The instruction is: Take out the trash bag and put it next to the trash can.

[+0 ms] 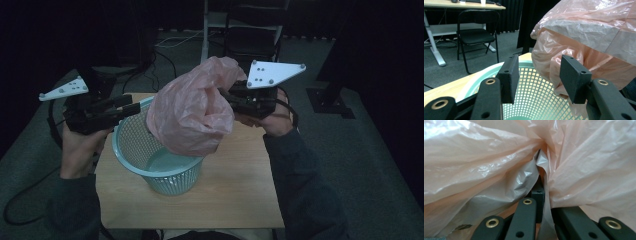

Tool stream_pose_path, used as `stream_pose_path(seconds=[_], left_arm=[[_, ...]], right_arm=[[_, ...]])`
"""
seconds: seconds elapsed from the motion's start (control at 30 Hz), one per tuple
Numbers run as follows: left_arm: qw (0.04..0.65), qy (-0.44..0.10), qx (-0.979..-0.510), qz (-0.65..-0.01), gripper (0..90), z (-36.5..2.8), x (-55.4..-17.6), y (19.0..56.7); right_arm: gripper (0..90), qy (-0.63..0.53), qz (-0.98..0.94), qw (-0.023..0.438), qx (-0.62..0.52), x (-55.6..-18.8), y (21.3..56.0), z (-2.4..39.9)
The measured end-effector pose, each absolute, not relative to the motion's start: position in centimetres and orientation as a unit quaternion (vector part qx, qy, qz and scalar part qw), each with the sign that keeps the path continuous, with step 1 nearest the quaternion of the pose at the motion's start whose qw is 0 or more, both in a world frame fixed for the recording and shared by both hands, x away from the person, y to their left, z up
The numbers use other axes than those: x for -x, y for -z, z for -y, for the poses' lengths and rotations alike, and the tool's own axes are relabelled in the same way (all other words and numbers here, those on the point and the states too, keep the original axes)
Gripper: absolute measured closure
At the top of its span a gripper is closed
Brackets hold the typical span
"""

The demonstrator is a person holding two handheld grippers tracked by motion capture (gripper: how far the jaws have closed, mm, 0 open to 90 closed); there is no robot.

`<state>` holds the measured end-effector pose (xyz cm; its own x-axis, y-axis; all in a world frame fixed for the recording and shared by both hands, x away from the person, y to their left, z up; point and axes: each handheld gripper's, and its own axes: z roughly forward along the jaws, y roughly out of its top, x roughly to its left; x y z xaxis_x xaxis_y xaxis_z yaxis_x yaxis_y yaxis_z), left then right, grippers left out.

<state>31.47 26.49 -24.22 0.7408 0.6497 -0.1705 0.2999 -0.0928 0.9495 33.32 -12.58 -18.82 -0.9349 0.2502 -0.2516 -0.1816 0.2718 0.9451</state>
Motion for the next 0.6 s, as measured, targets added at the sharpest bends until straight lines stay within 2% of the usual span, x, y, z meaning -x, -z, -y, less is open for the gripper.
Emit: stream_pose_path(seconds=[0.6], left_arm=[[0.589, -0.147, -0.725, -0.325, 50.0, -26.3, -31.4, 24.2]], right_arm=[[89.4, -0.590, -0.784, 0.193, -0.020, -32.5, 18.2, 14.0]])
